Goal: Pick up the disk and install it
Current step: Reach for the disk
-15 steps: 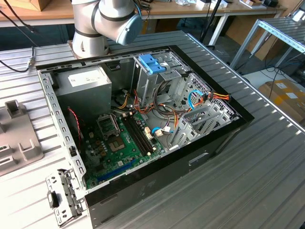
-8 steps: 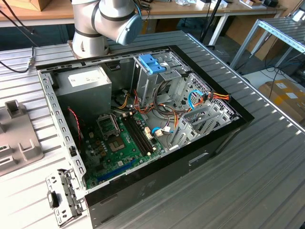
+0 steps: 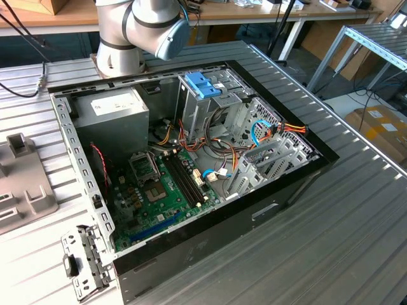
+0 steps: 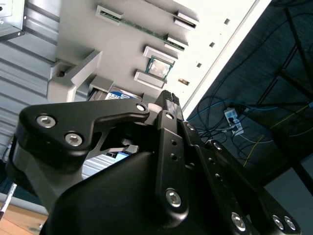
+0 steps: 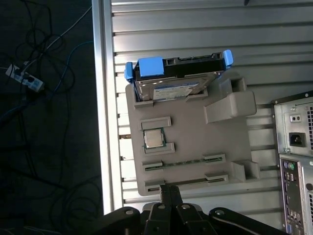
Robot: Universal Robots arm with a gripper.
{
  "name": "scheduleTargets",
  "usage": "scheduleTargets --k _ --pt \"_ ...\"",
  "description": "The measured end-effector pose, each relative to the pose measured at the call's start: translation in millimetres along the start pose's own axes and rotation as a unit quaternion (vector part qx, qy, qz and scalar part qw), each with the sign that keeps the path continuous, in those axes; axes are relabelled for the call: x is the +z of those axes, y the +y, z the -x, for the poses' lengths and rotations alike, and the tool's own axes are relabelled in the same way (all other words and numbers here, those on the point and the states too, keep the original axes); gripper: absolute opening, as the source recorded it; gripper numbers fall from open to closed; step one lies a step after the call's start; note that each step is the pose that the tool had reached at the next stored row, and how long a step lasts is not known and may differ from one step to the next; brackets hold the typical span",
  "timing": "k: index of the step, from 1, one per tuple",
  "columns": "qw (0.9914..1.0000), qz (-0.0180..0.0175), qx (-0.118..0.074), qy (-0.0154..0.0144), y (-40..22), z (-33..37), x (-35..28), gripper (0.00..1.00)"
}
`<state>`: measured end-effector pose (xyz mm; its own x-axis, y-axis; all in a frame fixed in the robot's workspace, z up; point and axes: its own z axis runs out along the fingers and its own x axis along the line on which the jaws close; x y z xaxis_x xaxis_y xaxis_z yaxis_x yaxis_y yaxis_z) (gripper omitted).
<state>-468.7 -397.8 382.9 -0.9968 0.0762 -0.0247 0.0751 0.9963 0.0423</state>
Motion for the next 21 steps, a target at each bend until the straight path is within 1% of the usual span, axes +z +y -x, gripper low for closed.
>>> scheduleTargets --k 21 --pt "1.00000 -0.0002 0.000 0.0000 0.0 0.4 5.4 0.11"
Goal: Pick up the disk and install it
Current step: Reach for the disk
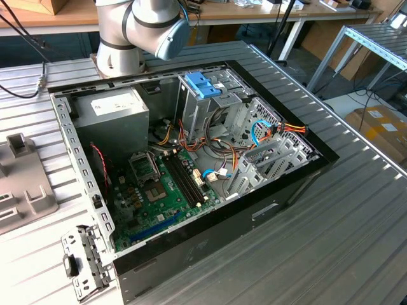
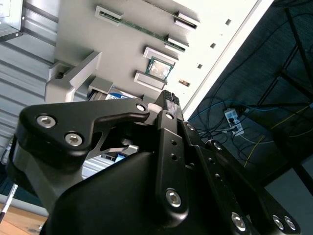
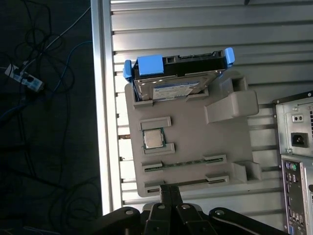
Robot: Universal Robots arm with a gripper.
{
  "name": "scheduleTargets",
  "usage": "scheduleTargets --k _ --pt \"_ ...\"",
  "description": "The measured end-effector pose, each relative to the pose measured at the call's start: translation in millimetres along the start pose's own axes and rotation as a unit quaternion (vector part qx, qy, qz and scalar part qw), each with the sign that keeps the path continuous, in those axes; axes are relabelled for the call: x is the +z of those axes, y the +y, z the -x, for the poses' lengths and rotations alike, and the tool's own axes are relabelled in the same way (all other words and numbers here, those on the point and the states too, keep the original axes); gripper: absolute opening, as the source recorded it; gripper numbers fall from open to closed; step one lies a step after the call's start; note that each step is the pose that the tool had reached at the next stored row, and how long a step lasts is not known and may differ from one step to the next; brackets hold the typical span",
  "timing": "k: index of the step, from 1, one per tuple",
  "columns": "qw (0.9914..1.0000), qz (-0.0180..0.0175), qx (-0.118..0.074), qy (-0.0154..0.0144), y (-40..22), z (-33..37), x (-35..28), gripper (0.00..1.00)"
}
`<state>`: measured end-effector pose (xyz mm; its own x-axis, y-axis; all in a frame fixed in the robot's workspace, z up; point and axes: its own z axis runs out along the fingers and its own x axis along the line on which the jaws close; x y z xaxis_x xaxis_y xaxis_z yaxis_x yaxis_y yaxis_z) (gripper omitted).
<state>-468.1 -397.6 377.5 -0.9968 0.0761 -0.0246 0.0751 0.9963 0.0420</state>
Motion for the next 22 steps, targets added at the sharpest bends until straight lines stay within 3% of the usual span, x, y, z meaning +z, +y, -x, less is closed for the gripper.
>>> scheduleTargets --k 13,18,19,20,22 --pt "1.00000 0.0000 0.000 -0.0001 0.0 0.0 2.8 0.11" --pt "1.00000 -0.0019 0.000 -0.0002 2.5 -0.1 4.6 0.11" --pt "0.99999 -0.0035 0.000 -0.0003 3.2 0.0 5.2 0.11" --pt "0.99997 -0.0082 0.000 -0.0006 5.1 0.5 6.9 0.11" --pt "0.99960 -0.0283 -0.001 -0.0021 6.6 0.4 7.8 0.11"
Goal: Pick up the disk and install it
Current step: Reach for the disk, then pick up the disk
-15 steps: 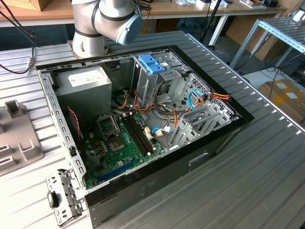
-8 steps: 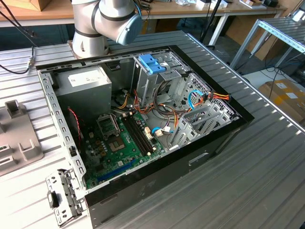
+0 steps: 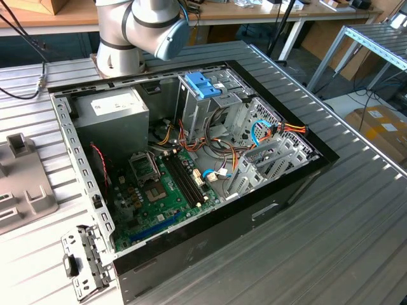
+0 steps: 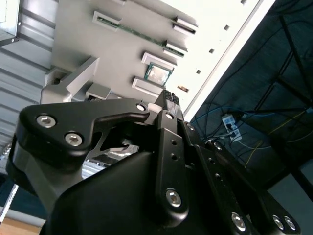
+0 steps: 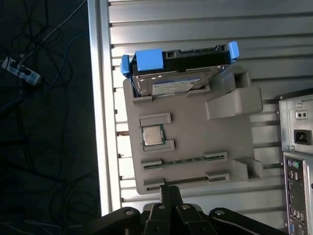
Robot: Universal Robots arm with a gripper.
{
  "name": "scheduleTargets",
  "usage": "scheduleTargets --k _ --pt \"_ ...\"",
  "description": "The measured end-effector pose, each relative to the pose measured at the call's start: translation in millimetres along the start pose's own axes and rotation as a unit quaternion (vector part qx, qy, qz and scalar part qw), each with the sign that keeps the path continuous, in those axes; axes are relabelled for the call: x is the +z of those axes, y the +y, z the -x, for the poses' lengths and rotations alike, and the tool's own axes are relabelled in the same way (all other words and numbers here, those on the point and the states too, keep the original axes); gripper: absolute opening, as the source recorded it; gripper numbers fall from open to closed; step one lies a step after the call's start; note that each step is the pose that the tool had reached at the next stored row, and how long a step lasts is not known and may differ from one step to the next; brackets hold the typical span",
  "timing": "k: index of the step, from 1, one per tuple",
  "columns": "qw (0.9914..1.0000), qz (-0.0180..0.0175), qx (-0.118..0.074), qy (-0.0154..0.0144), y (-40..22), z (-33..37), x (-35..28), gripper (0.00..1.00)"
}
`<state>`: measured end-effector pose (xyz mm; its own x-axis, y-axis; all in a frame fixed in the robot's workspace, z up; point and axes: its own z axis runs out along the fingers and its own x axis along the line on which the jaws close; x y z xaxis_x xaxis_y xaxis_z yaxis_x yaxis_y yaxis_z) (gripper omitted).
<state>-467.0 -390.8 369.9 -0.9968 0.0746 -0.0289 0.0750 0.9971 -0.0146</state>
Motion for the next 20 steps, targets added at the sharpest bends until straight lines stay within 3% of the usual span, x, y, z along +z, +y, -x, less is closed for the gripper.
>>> scheduleTargets --k 2,3,11,20 --pt "0.99966 -0.0258 -0.001 -0.0020 1.5 -0.1 0.7 0.11" --pt "0.99958 -0.0290 -0.001 -0.0022 1.9 -0.1 1.0 0.11" --pt "0.99957 -0.0293 -0.001 -0.0023 6.3 0.2 2.2 0.11" --pt "0.99957 -0.0293 -0.001 -0.0023 7.1 0.1 2.2 0.11"
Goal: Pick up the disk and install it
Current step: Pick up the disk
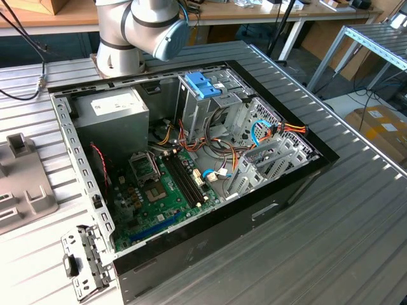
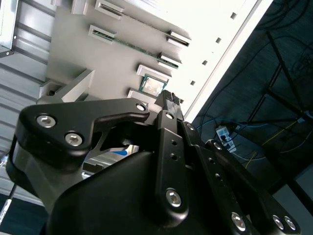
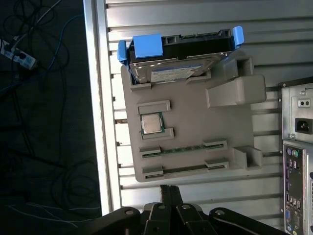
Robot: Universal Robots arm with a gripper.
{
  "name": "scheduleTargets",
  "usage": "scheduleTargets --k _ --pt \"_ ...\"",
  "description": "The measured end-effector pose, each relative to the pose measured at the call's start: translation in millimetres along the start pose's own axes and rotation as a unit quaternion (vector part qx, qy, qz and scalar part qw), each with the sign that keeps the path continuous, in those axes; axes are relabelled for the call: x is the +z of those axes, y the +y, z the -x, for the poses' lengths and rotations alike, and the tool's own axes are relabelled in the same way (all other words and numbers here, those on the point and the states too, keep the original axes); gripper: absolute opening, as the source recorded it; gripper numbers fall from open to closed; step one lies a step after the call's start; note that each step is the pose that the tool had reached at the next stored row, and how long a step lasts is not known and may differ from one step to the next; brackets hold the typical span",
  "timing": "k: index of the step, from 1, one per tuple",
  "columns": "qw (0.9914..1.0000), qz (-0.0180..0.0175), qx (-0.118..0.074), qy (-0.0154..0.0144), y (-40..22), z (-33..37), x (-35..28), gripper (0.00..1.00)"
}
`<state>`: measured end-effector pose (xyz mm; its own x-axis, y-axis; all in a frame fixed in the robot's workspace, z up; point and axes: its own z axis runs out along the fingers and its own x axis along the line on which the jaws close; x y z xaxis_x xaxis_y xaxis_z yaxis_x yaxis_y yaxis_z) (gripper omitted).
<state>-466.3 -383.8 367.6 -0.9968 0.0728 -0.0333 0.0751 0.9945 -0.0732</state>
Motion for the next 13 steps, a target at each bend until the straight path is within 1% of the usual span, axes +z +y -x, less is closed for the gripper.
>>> scheduleTargets --k 5,13 --pt "1.00000 -0.0001 0.000 0.0001 0.6 1.5 0.1 0.11" --pt "1.00000 -0.0005 0.000 0.0008 4.1 7.9 1.1 0.11"
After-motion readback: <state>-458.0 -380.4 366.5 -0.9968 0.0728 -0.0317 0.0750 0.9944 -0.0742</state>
